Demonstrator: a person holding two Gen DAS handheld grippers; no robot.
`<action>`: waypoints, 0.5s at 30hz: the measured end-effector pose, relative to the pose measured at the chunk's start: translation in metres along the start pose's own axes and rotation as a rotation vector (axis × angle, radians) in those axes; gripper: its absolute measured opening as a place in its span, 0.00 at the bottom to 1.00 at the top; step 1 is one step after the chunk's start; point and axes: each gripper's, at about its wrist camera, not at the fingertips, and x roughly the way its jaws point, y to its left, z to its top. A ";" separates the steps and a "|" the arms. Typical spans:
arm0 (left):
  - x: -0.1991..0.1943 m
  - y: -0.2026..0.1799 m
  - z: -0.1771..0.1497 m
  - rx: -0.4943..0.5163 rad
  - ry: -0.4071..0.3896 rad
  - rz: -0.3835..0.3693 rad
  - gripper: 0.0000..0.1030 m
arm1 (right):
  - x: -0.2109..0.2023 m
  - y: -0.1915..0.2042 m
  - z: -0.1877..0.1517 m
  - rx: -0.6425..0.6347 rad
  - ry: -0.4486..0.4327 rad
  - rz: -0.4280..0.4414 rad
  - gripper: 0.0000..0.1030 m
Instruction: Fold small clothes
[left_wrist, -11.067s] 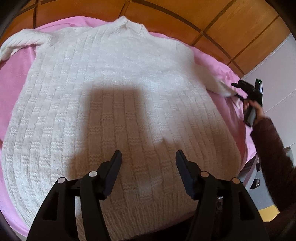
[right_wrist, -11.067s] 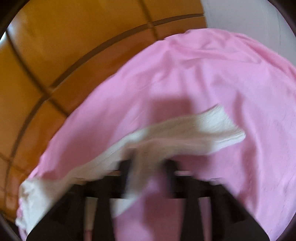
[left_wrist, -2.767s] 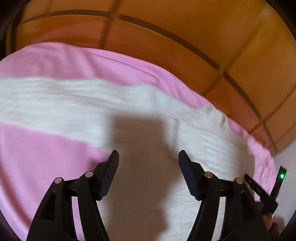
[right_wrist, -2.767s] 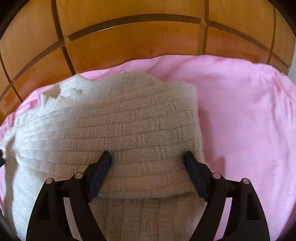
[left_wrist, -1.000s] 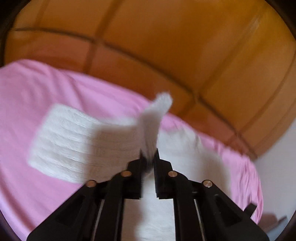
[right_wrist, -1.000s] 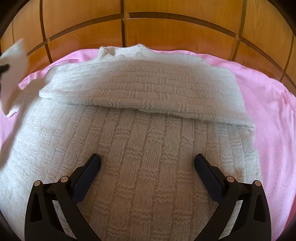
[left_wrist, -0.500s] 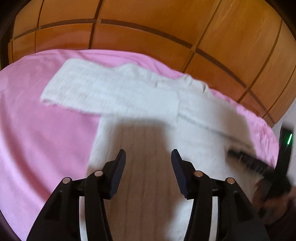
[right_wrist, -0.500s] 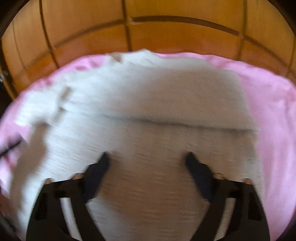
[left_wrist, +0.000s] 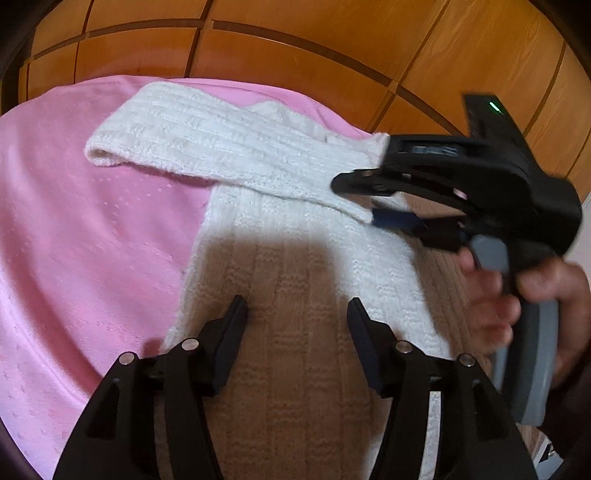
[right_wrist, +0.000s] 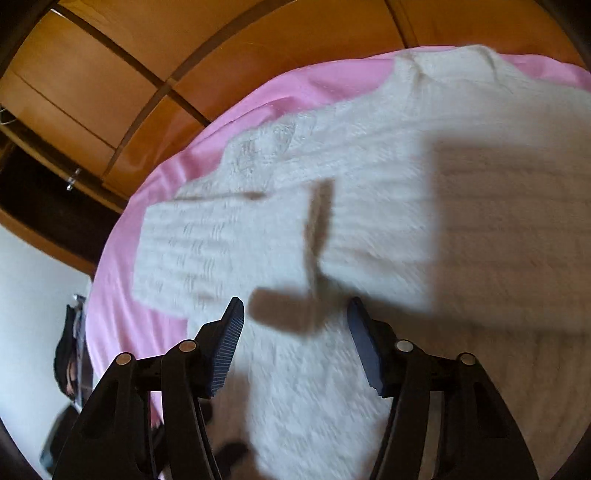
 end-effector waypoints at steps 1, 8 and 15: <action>0.000 -0.001 0.000 0.006 -0.001 0.001 0.57 | 0.003 0.003 0.000 -0.010 -0.002 -0.014 0.20; 0.003 -0.004 0.000 0.014 -0.004 0.000 0.59 | -0.053 0.066 0.019 -0.208 -0.149 0.000 0.05; 0.004 -0.008 -0.001 0.024 -0.002 0.012 0.59 | -0.154 0.051 0.053 -0.224 -0.368 -0.036 0.05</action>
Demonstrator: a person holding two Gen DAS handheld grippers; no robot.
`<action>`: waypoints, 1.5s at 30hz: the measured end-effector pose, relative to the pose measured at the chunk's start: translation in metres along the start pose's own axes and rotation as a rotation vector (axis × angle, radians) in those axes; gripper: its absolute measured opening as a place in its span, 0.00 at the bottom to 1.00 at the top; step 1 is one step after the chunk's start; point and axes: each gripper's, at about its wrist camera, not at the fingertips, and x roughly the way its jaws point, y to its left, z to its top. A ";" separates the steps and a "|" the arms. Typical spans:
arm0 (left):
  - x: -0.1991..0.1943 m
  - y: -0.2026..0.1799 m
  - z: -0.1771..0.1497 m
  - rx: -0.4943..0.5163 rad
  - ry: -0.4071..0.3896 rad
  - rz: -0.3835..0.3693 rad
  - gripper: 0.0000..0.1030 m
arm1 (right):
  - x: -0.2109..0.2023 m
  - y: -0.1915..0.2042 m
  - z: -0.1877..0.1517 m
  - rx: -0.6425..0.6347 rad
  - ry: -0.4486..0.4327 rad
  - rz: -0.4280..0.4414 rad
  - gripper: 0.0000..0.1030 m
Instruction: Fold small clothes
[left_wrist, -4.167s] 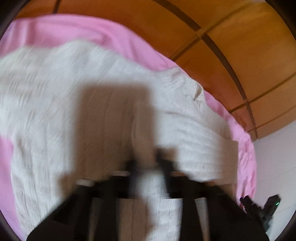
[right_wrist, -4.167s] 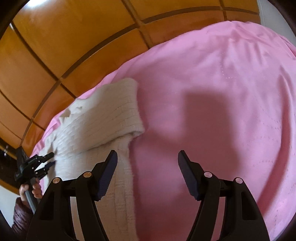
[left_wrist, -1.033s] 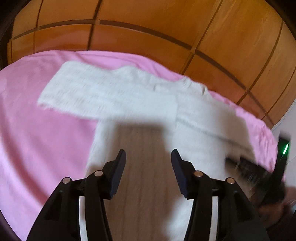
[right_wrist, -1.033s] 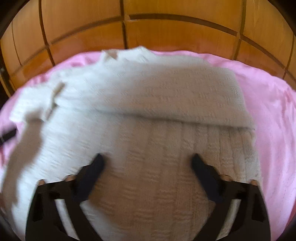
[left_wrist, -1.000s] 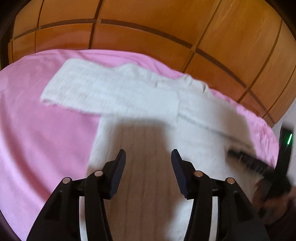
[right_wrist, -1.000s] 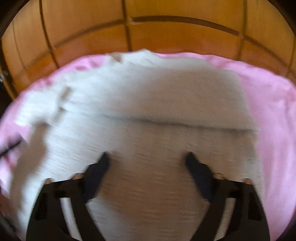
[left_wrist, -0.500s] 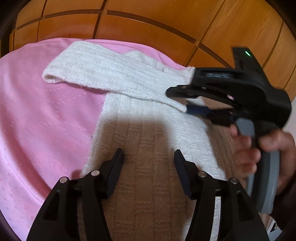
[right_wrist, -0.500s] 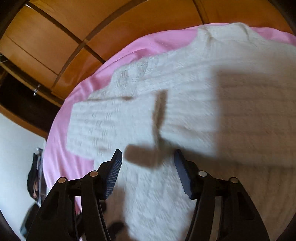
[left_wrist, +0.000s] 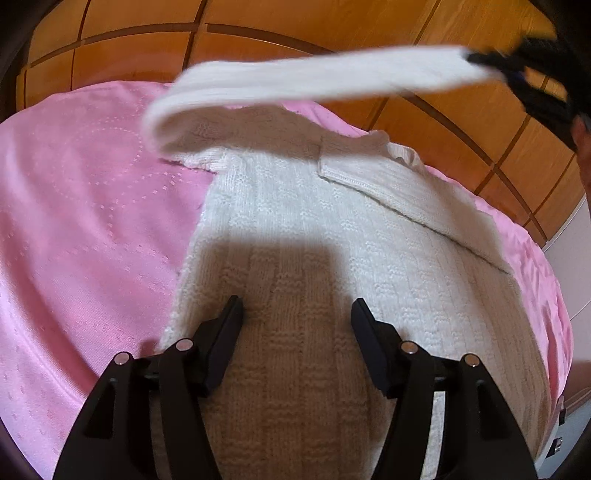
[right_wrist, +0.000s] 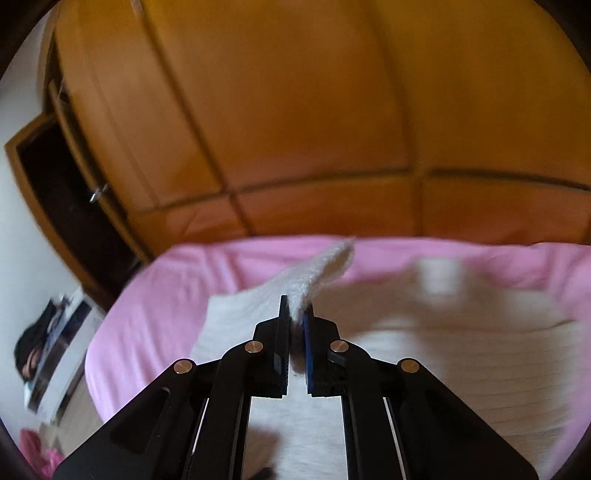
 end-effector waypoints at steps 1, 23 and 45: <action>0.000 0.000 0.000 0.001 0.000 0.001 0.59 | -0.008 -0.012 0.002 0.012 -0.013 -0.021 0.05; -0.016 -0.019 0.031 0.029 0.037 0.009 0.60 | -0.005 -0.216 -0.093 0.372 0.147 -0.334 0.16; 0.090 -0.026 0.153 0.037 0.055 0.071 0.53 | 0.018 -0.179 -0.102 0.061 0.115 -0.424 0.51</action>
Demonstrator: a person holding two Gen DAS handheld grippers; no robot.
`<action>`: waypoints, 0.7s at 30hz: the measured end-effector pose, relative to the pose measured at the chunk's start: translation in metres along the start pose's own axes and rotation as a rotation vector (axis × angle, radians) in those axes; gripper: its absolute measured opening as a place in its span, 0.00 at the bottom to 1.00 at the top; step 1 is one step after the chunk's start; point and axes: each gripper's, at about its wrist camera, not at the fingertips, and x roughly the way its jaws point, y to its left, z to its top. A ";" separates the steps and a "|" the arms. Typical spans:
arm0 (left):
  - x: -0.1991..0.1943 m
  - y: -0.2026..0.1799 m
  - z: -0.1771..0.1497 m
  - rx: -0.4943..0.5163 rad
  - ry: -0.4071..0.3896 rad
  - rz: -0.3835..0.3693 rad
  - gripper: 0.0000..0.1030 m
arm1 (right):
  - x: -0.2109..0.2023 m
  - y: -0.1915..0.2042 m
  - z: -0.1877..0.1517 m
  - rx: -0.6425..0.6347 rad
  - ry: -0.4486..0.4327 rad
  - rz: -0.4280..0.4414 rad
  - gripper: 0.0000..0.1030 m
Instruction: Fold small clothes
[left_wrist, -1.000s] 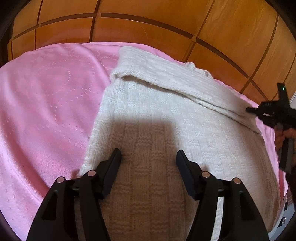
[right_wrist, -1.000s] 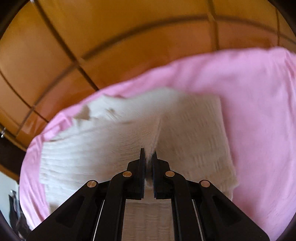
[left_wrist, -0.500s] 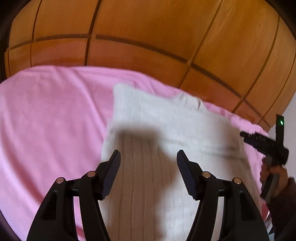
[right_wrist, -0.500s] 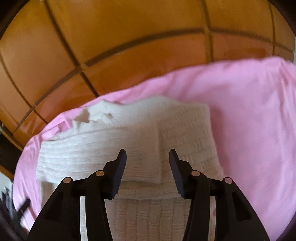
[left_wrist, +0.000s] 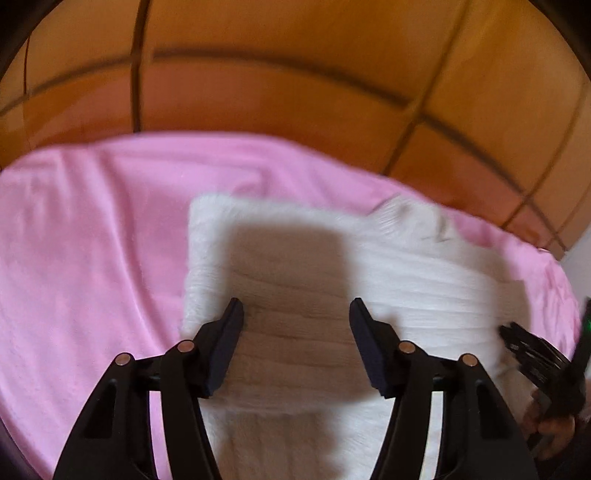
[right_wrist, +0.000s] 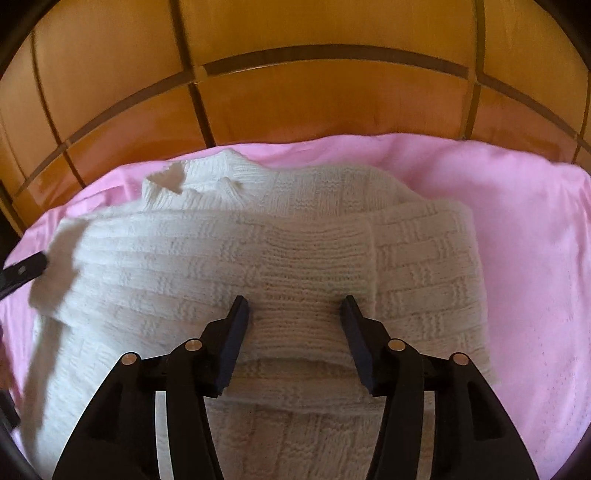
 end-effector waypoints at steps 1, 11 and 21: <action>0.008 0.005 -0.003 -0.019 0.021 0.002 0.52 | 0.001 -0.001 -0.003 0.002 -0.015 0.005 0.51; 0.002 -0.006 0.009 0.025 -0.064 0.037 0.54 | 0.001 0.000 -0.007 0.007 -0.057 0.013 0.53; 0.020 -0.004 0.010 0.023 -0.030 0.119 0.57 | 0.003 -0.001 -0.008 0.014 -0.059 0.018 0.54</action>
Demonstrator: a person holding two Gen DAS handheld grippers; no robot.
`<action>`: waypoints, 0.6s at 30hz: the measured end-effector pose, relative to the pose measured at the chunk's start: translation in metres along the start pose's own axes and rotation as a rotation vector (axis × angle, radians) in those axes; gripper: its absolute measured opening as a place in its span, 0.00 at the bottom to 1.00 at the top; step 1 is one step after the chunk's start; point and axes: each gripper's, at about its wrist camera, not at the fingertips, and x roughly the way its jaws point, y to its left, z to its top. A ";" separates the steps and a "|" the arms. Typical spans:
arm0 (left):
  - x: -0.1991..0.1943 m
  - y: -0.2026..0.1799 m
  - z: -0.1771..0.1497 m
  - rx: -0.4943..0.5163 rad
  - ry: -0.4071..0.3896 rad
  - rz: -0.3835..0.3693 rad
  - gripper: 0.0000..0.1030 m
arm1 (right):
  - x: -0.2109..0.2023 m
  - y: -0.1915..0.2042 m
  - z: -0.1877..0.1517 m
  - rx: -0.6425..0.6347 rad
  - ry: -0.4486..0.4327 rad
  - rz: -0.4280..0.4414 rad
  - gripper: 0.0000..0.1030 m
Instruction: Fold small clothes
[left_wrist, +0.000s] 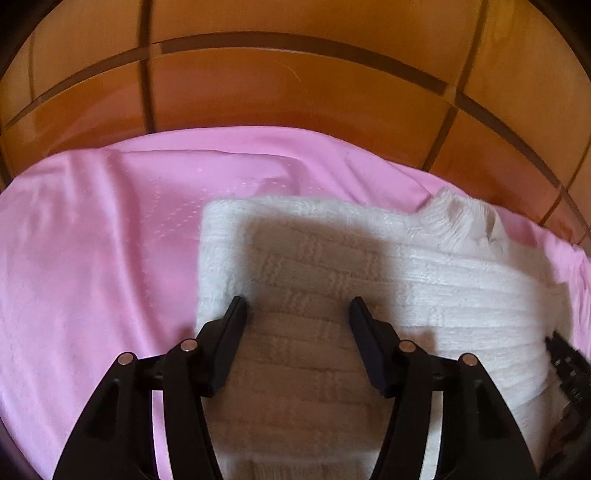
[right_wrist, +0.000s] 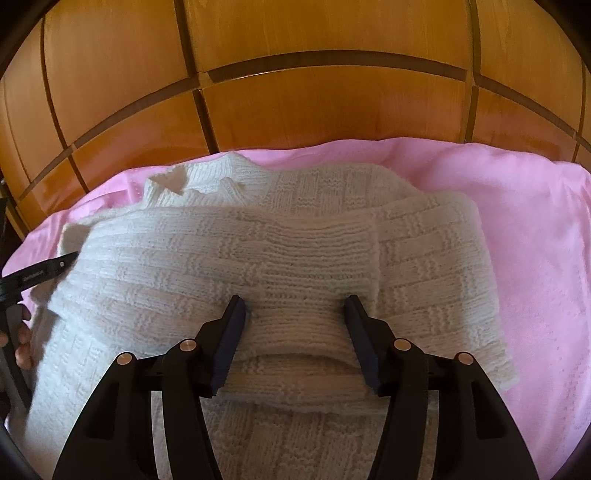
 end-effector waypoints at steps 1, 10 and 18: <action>-0.008 -0.002 -0.001 -0.003 -0.005 0.006 0.62 | 0.000 0.000 0.000 0.000 0.000 0.000 0.54; -0.112 -0.025 -0.044 0.059 -0.142 -0.005 0.71 | -0.003 0.005 0.001 -0.023 -0.002 -0.033 0.55; -0.161 -0.024 -0.074 0.074 -0.183 -0.021 0.76 | -0.028 0.018 0.000 -0.041 0.018 -0.101 0.86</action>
